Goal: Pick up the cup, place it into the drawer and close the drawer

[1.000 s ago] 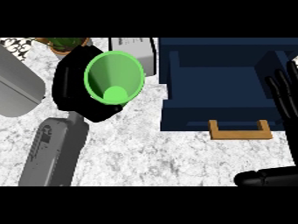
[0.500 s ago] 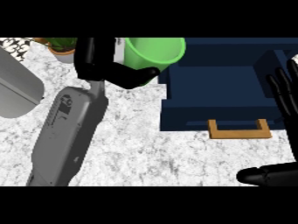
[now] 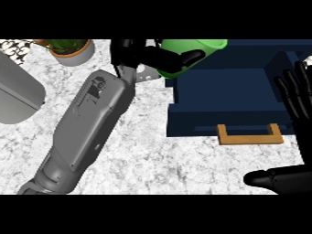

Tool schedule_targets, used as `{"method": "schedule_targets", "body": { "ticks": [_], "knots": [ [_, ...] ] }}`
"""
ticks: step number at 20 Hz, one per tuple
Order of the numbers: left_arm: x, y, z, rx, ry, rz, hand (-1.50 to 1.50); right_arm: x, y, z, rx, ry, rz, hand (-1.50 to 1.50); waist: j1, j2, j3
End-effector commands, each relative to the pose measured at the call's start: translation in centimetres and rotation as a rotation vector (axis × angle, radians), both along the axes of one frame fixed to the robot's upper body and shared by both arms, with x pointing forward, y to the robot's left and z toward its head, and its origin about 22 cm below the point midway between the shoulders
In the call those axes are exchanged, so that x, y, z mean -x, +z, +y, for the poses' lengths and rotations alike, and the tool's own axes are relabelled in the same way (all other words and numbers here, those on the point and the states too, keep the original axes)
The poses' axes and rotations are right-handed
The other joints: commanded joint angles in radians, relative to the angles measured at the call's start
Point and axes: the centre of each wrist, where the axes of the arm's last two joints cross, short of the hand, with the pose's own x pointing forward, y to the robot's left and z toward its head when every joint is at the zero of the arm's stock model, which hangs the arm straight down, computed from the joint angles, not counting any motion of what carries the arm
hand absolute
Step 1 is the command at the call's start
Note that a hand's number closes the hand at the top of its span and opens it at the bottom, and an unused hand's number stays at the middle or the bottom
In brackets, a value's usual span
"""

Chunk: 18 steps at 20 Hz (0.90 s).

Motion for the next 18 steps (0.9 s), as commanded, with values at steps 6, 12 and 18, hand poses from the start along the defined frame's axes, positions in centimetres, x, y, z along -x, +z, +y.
{"method": "schedule_targets", "body": {
  "ticks": [6, 12, 18],
  "knots": [
    [-2.2, -0.5, -3.6, -0.044, 0.05, 0.044, 1.5, 0.4, -0.2, 0.4, -0.009, 0.014, -0.004, -1.5, -0.024, 0.004, 0.0],
    [-2.9, -1.6, -4.5, -0.088, 0.076, 0.099, 1.5, -1.1, -0.2, -1.0, 0.023, 0.036, 0.008, -1.5, -0.046, 0.011, 0.001],
    [-3.5, -3.6, -4.1, -0.162, 0.076, 0.115, 1.5, -0.8, 1.2, -0.5, -0.012, 0.04, -0.034, -1.5, -0.063, 0.016, 0.001]
  ]
}}
